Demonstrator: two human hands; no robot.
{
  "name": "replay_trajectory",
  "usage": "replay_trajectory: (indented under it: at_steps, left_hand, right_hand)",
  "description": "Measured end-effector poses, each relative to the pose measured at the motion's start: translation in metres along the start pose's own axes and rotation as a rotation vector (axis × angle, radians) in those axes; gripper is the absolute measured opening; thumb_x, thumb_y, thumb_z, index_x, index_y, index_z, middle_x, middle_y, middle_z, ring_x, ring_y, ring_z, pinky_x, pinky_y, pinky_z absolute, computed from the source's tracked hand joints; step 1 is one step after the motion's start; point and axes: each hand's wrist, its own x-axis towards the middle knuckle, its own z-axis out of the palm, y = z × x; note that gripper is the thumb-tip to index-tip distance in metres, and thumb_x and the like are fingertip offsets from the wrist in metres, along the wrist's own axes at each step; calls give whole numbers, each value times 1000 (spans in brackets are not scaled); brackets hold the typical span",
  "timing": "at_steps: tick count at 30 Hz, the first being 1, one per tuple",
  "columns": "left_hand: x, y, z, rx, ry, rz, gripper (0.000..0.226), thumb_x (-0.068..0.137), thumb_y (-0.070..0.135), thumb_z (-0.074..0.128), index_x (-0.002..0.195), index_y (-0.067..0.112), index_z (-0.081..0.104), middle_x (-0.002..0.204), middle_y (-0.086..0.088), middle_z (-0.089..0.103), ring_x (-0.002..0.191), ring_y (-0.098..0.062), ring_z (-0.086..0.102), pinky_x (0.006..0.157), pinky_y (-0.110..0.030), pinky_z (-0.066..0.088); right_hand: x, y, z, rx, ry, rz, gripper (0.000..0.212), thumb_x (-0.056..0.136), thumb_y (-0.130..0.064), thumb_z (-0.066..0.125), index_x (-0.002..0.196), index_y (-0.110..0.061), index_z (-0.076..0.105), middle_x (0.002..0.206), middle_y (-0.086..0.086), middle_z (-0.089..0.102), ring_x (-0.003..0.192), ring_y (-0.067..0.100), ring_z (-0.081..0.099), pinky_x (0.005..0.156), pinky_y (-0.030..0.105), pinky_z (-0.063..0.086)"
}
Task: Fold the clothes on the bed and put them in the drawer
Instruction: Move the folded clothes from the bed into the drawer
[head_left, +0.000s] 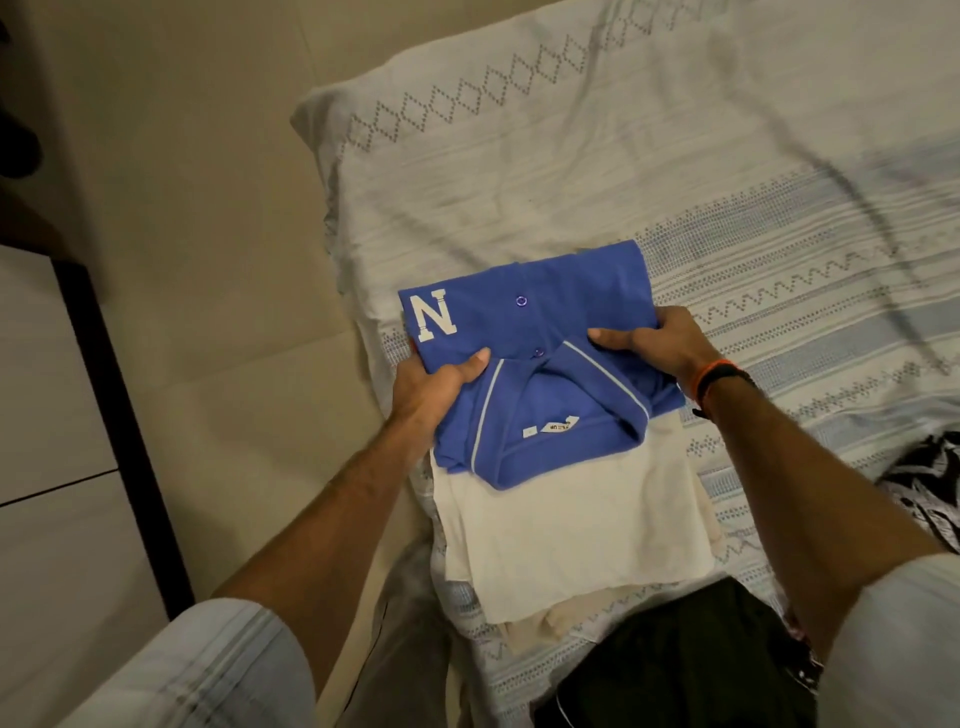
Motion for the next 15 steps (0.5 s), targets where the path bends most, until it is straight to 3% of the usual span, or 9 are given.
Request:
replay_trajectory:
  at_steps: [7,10,15]
  left_hand:
    - [1,2,-4,-17,-37,118,44,86,34,75,125,20,63,114,7,71,100,-13,69,86,-32,56]
    - [5,3,-4,-4,-44,70,42,88,33,73,126,20,62,116,5,70,101,-16,68,86,-33,55]
    - [8,2,-4,-37,-45,61,44,86,31,76,126,18,62,115,3,70,99,-17,68,86,-36,56]
  right_hand:
    - [-6,-9,-2,-50,70,-152,43,74,-40,84,107,-16,71,106,0,74,99,20,69,91,41,55]
    - [-6,-6,8,-182,169,-179,48,80,-41,79,114,-10,68,114,8,71,106,27,65,86,34,51]
    - [-11,-7,11,-202,244,-166,56,77,-44,81,116,-8,63,115,11,69,109,31,63,86,35,50]
